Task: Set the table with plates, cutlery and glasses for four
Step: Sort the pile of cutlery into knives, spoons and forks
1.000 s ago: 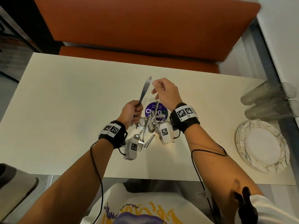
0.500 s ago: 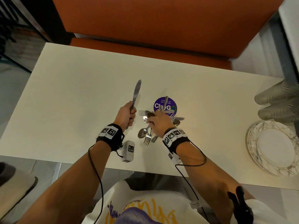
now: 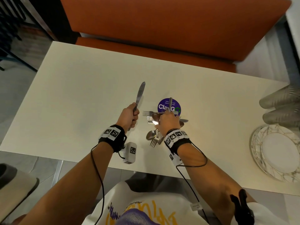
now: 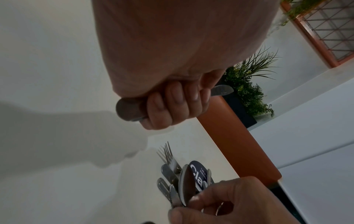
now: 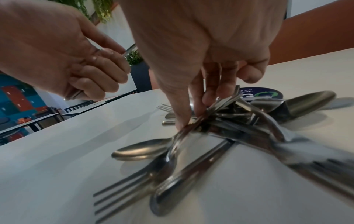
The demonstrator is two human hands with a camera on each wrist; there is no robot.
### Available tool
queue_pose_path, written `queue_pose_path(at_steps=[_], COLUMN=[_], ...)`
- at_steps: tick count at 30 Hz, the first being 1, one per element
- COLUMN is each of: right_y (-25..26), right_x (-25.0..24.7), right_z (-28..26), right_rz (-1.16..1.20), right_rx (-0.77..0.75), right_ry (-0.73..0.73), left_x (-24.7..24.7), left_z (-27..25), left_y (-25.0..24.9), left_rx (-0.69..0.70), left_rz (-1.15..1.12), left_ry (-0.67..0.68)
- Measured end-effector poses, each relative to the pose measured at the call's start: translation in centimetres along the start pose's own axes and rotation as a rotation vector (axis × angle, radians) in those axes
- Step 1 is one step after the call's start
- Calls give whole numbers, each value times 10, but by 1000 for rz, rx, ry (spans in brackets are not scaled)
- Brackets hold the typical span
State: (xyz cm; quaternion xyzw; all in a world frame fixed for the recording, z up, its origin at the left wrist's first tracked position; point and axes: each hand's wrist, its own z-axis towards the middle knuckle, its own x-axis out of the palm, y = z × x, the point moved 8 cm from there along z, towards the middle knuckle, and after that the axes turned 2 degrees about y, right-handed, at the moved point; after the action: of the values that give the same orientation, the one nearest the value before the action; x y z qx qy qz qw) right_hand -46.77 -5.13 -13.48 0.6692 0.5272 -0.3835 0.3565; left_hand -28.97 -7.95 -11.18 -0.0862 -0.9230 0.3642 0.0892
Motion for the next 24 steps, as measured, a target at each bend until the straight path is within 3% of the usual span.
queue_pose_path(at_steps=[8,15,24], right_y=[3,3,-24], right_x=[6,-15,-70], right_z=[3,12,23], right_rz=[6,124,648], right_rx=[-7,-59,-35], right_ry=[28,-54,-259], left_x=[-6,-8,-1], left_z=[-1,-5,1], left_y=[-3,-9,-19], left_rx=[3,58,161], left_rz=[4,89,158], left_ry=[-13,-30,-42])
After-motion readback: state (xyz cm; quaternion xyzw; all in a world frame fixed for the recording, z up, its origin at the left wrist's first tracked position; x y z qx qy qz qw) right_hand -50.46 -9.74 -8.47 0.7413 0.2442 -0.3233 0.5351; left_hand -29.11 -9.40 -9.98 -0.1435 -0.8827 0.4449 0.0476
